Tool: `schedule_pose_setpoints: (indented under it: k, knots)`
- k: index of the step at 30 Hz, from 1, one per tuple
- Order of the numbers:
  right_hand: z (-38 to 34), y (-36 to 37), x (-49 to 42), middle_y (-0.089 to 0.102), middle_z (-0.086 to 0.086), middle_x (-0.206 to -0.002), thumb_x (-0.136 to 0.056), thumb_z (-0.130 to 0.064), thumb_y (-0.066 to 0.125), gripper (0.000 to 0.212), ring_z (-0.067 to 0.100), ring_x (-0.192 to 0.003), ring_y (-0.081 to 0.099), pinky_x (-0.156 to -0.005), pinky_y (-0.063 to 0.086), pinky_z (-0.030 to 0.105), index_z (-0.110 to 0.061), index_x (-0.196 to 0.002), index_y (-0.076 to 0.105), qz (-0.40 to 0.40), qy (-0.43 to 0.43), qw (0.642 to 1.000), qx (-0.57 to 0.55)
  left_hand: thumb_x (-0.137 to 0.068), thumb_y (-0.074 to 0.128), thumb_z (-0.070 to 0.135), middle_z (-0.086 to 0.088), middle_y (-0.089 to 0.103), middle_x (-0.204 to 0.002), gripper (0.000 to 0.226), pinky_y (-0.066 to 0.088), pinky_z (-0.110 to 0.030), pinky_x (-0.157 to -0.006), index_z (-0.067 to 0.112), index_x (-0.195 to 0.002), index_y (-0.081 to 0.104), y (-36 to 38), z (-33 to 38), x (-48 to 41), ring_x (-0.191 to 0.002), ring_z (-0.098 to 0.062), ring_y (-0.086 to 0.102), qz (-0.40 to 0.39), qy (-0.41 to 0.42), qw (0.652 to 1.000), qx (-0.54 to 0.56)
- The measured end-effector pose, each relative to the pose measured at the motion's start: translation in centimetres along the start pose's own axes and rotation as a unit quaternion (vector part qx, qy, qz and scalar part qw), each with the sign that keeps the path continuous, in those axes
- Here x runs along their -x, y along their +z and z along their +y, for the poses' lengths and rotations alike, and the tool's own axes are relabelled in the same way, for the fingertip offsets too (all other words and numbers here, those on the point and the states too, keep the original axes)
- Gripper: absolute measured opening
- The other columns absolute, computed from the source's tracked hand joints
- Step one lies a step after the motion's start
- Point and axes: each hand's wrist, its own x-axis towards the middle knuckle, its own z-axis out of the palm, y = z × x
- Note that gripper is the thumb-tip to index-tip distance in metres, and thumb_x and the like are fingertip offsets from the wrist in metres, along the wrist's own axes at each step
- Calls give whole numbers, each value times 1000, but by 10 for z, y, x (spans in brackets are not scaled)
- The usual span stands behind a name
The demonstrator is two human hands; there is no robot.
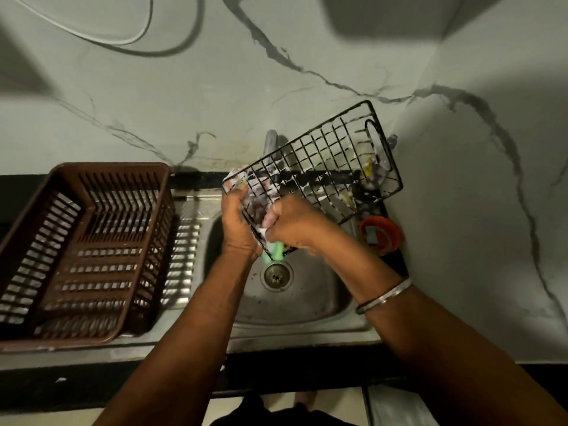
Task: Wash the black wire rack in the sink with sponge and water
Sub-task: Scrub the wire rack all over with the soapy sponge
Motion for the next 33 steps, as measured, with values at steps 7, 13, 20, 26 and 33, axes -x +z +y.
schedule_pose_setpoints:
  k: [7,13,20,26,33]
  knots:
    - [1,5,8,76,-5,-90,-81,0,80,22,12,-85,73,-83,64,37,-21,-88,75,77,-52,994,-65,-82,73,32,-7,65,-92,41,56,-33,-67,10,-114,59,-1,3,-13,-76,-22,68,19,12,1000,-3]
    - [9,17,24,76,-1,-105,-84,-2,81,18,7,-91,68,-78,59,25,-15,-97,77,107,-134,985,5,-105,46,15,1,70,-77,17,57,-27,-62,14,-96,61,5,9,-10,-68,-16,68,60,45,996,-42]
    - [10,7,32,70,-2,-116,-88,-8,81,20,9,-101,57,-77,51,19,-19,-104,75,76,-155,981,92,-99,56,21,-6,70,-90,14,59,-34,-71,12,-107,63,0,3,-16,-82,-23,70,44,18,999,16]
    - [17,-9,18,73,5,-114,-91,-6,76,21,10,-95,62,-83,58,26,-15,-111,76,177,-228,944,160,-76,83,47,-24,61,-121,72,47,-63,-97,4,-129,61,-10,-14,-21,-113,-43,58,47,10,997,-59]
    - [26,-15,22,59,1,-148,-97,4,62,44,20,-136,53,-117,40,37,-24,-129,71,-46,-155,956,245,-82,72,33,-16,68,-112,61,52,-61,-97,7,-135,58,0,-5,-19,-107,-39,65,33,25,996,-77]
